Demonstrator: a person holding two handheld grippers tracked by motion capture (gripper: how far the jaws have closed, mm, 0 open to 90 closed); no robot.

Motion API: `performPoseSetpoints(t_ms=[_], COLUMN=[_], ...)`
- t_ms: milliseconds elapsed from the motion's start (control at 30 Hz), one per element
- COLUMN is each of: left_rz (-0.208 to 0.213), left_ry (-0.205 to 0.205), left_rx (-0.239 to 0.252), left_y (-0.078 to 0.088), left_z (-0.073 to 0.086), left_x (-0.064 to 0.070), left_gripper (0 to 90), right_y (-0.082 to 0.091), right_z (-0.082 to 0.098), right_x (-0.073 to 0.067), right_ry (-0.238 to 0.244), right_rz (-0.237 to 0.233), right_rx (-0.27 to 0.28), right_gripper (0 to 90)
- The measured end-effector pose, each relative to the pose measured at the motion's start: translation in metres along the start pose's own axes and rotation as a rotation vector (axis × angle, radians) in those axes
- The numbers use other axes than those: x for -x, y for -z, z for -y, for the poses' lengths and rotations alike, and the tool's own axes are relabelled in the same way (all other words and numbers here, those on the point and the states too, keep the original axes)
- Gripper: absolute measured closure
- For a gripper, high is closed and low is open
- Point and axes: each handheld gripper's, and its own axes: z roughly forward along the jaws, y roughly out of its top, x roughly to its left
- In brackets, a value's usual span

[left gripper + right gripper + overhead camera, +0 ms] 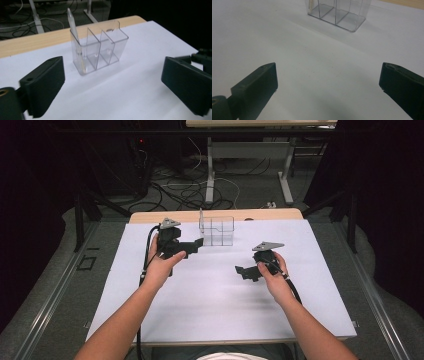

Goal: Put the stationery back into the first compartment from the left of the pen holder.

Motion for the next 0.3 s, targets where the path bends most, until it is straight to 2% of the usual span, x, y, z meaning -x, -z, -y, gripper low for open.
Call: performPoseSetpoints(t_ms=[200,300], left_rz=[0.004,0.005], left_ry=[0.019,0.026], left_rx=[-0.031,-0.037], left_y=[0.004,0.003], left_z=[0.028,0.035], left_x=[-0.003,-0.005], left_gripper=[0.2,0.2], right_y=[0.002,0.003], right_z=[0.000,0.000], right_x=[0.002,0.002], right_ry=[-0.008,-0.013], right_rz=[-0.001,0.003], right_rx=[0.004,0.003], right_gripper=[1.5,1.7])
